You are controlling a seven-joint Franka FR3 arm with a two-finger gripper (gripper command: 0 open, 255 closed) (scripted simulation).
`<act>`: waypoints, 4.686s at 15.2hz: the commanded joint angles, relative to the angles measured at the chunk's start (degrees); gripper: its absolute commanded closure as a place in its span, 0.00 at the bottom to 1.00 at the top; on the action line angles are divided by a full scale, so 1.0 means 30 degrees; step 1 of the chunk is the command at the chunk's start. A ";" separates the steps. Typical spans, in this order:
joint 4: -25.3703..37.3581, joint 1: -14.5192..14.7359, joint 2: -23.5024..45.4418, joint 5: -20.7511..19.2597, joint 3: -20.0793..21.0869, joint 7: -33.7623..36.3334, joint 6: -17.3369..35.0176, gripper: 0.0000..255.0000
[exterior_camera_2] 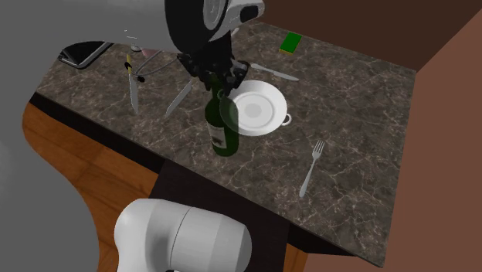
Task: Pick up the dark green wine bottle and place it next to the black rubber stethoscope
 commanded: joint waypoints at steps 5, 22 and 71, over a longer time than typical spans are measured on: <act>0.1827 -0.0005 0.0478 -0.0004 0.0013 0.0046 -0.1347 1.00; 0.7457 -0.0064 0.2339 -0.0087 -0.0049 0.0064 -0.5115 1.00; 1.7482 0.0789 1.2285 0.0266 0.4600 0.5694 -0.5121 1.00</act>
